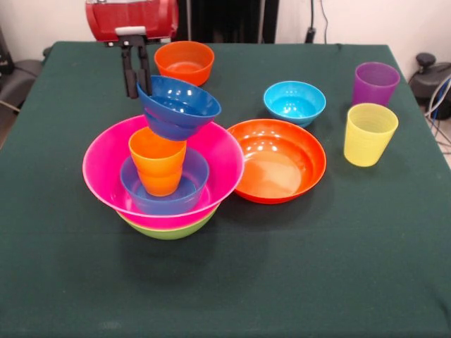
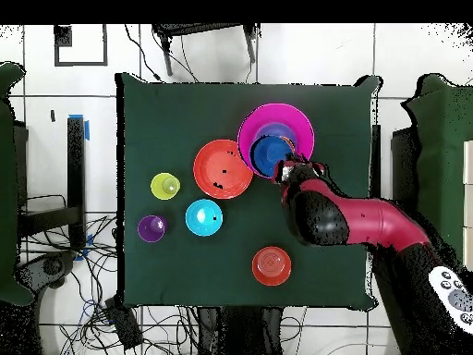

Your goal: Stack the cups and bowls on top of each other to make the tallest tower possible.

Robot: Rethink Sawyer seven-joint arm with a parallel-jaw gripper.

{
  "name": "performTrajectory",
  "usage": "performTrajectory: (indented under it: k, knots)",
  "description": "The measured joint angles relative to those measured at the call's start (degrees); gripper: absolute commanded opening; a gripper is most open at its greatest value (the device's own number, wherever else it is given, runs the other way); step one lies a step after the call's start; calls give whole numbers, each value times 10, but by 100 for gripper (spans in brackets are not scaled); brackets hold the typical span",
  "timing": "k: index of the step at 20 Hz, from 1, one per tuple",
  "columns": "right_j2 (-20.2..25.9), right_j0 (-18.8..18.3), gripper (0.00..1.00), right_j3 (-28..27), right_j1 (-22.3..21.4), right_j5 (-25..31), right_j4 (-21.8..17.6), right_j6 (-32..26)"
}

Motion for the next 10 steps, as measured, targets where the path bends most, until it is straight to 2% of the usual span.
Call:
performTrajectory:
  k: [10]
  knots:
    - [-3, 8, 0, 0, 18, -13, 0, 0]
